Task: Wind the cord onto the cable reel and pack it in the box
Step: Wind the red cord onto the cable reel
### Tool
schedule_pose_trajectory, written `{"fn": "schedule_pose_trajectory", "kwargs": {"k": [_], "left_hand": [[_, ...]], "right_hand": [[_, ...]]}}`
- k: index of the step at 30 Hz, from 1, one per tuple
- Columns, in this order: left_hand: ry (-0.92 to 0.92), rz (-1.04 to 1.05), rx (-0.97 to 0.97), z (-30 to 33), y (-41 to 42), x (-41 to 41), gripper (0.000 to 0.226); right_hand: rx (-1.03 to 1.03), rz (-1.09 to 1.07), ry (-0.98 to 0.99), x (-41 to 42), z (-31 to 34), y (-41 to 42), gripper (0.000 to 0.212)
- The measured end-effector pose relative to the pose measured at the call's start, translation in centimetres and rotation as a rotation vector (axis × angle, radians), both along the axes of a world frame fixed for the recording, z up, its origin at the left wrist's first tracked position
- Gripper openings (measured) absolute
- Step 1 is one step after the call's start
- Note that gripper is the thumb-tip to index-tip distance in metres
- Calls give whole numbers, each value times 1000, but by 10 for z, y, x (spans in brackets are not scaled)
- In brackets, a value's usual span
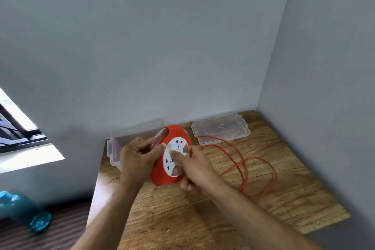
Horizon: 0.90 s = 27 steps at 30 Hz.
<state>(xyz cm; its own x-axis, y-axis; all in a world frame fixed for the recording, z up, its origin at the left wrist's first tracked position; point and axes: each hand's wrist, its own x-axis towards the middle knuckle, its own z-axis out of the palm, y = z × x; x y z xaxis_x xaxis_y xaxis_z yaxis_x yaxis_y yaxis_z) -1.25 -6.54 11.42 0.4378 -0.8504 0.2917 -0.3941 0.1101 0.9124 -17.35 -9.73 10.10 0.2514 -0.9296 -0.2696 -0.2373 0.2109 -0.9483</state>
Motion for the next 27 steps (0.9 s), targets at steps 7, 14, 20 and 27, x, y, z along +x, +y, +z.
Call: {"fn": "schedule_pose_trajectory", "kwargs": {"k": [7, 14, 20, 27], "left_hand": [[115, -48, 258, 10, -14, 17, 31], [-47, -322, 539, 29, -25, 22, 16], [-48, -333, 554, 31, -28, 33, 18], [-13, -329, 491, 29, -22, 31, 26]], "right_hand": [[-1362, 679, 845, -59, -11, -22, 65], [-1772, 1041, 825, -57, 3, -44, 61], [-1644, 1018, 1006, -44, 14, -30, 62], [-1605, 1006, 1045, -37, 14, -29, 62]]}}
